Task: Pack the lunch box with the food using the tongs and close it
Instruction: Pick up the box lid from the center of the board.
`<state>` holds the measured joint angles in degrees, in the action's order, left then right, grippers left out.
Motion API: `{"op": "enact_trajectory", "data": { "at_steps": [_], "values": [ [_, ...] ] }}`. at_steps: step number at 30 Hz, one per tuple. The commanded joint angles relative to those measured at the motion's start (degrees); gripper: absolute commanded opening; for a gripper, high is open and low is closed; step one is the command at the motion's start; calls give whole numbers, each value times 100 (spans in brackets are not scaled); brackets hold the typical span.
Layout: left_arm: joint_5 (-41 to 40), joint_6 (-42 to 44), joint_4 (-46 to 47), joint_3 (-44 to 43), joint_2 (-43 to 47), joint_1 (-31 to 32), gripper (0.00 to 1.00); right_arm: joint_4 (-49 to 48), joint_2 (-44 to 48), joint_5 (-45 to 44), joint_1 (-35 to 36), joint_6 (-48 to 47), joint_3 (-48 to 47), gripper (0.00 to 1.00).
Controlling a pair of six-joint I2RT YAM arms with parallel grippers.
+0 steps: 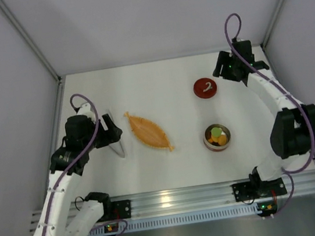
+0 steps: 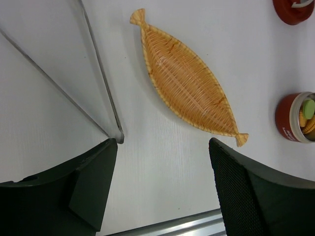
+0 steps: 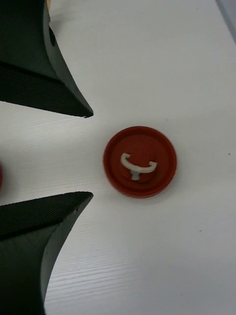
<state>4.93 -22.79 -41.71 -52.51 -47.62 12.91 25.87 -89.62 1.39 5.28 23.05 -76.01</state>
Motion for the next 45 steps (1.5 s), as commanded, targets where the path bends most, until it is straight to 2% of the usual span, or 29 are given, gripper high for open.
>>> {"op": "enact_trajectory", "data": {
  "at_steps": [1, 5, 10, 15, 26, 45],
  "values": [
    [183, 195, 189, 56, 629, 63, 80, 180, -1011, -112, 280, 261, -1203, 60],
    [272, 195, 506, 382, 1087, 107, 81, 638, -2048, -393, 535, 341, -2634, 51],
    [1, 117, 515, 452, 1377, 510, 83, 1122, -2709, -946, 562, 411, -3306, 39],
    [-88, 90, 498, 470, 1553, 713, 84, 895, -2534, -966, 562, 569, -2736, 37],
    [-185, 46, 471, 470, 1580, 854, 84, 771, -2648, -965, 553, 797, -2200, 39],
    [-379, 2, 462, 479, 1527, 1065, 84, 569, -2964, -667, 316, 1088, -2041, 41]
  ]
}}
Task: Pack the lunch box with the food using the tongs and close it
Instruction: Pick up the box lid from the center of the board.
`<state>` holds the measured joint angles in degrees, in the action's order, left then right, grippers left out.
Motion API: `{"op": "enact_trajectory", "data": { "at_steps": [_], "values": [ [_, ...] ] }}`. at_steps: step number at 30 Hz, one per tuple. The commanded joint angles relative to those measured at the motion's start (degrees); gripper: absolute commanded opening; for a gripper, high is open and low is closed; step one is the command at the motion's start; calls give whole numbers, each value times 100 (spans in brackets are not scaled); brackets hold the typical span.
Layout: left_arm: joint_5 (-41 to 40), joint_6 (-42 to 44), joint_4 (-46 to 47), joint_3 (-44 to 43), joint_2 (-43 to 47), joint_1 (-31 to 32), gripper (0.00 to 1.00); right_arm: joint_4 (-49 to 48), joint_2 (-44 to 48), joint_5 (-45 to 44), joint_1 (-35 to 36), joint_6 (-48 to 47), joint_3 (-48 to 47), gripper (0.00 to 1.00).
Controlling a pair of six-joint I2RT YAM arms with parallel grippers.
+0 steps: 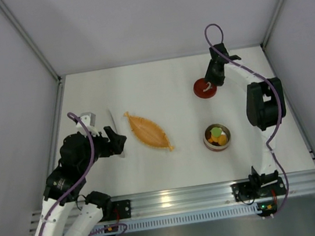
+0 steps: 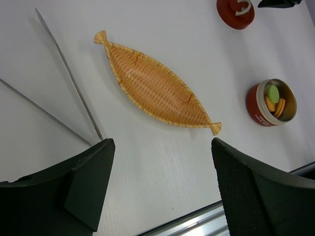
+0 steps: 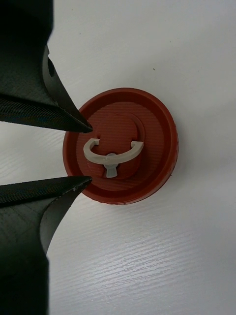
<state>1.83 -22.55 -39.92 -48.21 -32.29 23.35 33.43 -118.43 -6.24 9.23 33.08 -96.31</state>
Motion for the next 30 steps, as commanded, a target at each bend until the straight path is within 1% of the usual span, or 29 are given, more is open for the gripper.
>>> {"op": "enact_trajectory", "data": {
  "at_steps": [1, 11, 14, 20, 25, 26, 27, 30],
  "values": [
    [-77, -22, 283, 48, -5, 29, 84, -223, -101, 140, -88, 76, -28, 41],
    [-59, -4, 292, 48, -67, 29, 84, -293, -329, 360, -185, 49, -89, 39],
    [-51, -4, 292, 48, -58, 29, 84, -337, -409, 492, -212, 23, -107, 29],
    [-24, -4, 292, 39, -67, 38, 84, -363, -444, 510, -247, -47, -116, 24],
    [-42, -4, 283, 39, -67, 46, 84, -364, -409, 597, -282, -153, -133, 10],
    [-42, -13, 283, 39, -67, 46, 84, -372, -348, 589, -273, -170, -125, 3],
    [-42, -13, 274, 39, -75, 55, 84, -372, -304, 589, -282, -179, -107, 0],
    [-59, -22, 274, 31, -67, 64, 84, -504, -5, 598, -282, -241, 155, 0]
  ]
}}
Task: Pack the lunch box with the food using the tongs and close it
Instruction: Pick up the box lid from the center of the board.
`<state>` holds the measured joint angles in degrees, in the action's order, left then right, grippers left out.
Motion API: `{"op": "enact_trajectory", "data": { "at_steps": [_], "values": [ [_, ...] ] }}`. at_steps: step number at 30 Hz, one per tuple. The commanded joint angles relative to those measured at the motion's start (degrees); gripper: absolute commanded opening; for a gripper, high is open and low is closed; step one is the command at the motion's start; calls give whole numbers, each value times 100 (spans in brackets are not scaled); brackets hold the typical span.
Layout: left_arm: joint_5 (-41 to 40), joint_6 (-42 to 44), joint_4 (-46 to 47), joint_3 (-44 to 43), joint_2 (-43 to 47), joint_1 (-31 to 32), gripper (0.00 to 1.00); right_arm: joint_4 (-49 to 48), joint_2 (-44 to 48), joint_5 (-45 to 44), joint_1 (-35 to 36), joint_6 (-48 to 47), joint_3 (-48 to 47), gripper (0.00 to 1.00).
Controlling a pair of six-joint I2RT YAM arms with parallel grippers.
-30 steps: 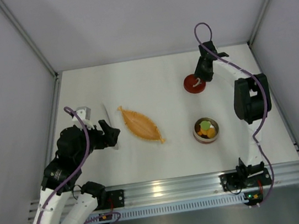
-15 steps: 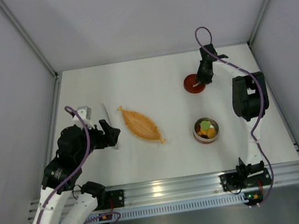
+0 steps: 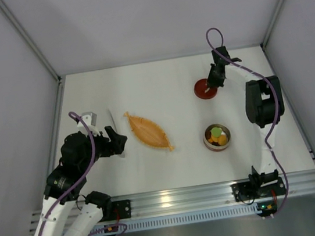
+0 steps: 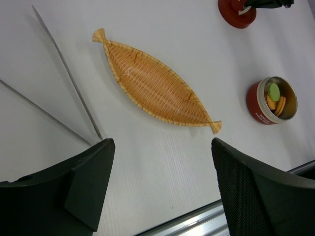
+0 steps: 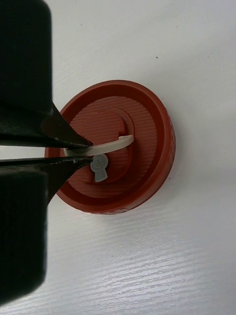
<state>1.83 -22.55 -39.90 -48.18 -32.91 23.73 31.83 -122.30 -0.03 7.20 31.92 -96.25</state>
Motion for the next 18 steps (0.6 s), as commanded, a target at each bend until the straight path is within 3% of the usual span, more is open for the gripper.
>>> {"op": "enact_trajectory", "data": {
  "at_steps": [1, 18],
  "values": [
    [-59, -22, 272, 37, -5, 36, 84, -397, 469, -32, -79, -168, 194, 0],
    [-112, -31, 255, 28, 30, 106, 84, -169, 3141, -32, -70, -678, 1388, 0]
  ]
}}
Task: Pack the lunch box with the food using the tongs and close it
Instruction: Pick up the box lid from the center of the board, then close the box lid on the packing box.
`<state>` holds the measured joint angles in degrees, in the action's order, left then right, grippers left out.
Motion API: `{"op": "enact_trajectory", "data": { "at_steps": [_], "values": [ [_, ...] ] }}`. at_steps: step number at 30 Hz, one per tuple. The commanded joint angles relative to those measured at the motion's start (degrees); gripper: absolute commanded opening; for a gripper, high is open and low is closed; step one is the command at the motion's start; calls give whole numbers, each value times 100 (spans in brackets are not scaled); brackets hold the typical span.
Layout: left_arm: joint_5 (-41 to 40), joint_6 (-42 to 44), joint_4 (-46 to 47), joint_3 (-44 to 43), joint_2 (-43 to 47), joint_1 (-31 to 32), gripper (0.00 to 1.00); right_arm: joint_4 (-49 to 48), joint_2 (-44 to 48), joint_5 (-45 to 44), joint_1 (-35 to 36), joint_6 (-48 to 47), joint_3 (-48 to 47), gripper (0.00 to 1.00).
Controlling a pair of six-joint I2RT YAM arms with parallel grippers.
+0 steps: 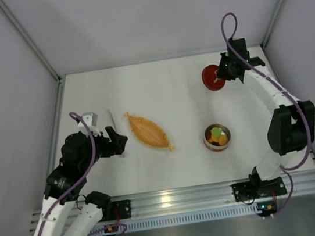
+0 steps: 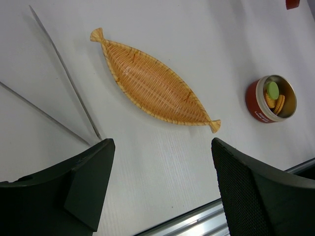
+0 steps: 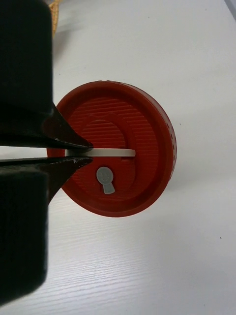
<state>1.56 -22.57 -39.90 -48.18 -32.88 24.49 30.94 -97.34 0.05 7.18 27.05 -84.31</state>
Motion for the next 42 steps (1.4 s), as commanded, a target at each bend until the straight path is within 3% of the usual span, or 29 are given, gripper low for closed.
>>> {"op": "enact_trajectory", "data": {
  "at_steps": [1, 11, 19, 27, 30, 42],
  "values": [
    [-86, -28, 255, 28, 28, 38, 84, 43, 803, -32, -59, -243, 266, 0],
    [-103, -37, 246, 20, 54, 82, 85, 1317, 2570, -330, 134, -911, 1030, 0],
    [-95, -37, 246, 28, 63, 100, 85, 2118, 3624, -699, 907, -1009, 1549, 0],
    [-95, -46, 246, 28, 63, 117, 85, 2241, 3582, -1376, 2260, -411, 2208, 0],
    [-95, -55, 237, 28, 63, 144, 85, 2268, 3564, -1596, 2297, -332, 2366, 0],
    [-314, -64, 237, 37, 54, 214, 84, 1679, 3169, -1034, 2340, -349, 2885, 0]
  ]
}}
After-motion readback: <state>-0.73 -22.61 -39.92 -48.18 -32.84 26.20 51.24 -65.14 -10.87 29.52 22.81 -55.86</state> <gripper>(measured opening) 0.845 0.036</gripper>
